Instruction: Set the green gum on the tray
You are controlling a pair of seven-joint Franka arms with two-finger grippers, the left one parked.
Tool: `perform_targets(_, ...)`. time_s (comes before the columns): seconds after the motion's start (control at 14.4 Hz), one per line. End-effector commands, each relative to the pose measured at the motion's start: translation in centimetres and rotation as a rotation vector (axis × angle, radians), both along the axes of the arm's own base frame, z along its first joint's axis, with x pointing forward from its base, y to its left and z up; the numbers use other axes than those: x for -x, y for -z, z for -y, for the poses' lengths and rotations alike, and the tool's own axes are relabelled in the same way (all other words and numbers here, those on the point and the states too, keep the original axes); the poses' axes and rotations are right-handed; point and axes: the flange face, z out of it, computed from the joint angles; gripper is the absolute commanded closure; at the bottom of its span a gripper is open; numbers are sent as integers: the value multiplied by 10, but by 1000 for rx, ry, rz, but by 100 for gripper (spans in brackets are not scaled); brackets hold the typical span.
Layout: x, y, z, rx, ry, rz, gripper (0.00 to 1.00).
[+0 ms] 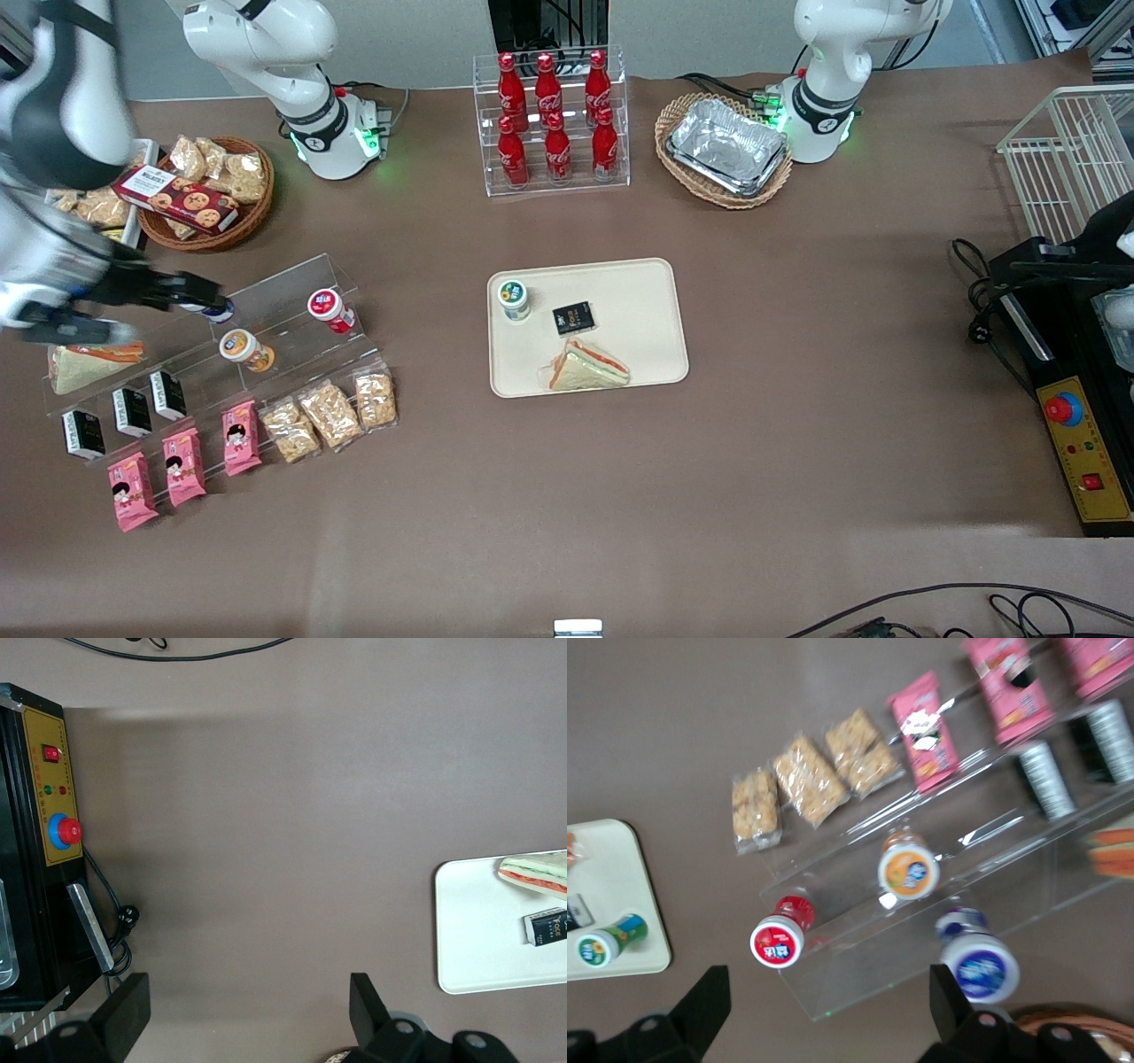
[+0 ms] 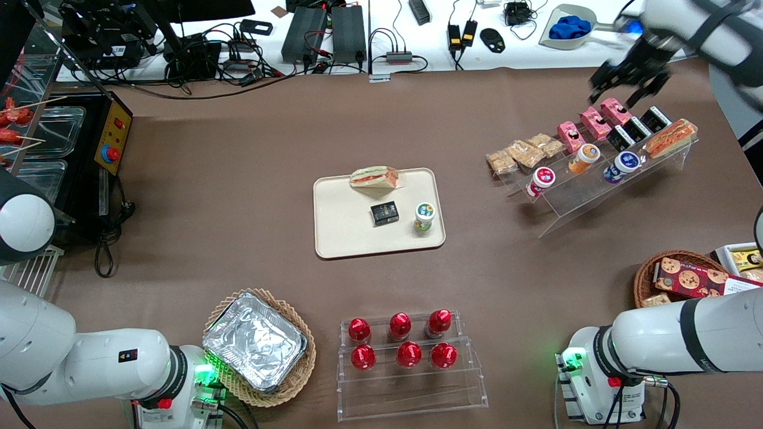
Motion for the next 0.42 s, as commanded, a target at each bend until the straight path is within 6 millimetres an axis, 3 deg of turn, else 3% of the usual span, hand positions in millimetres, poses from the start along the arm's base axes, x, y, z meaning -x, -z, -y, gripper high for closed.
perform_targets(0.0, -14, -83, 29, 52, -20, 64, 0)
perform_targets(0.35, -14, -91, 49, 76, 18, 90, 0)
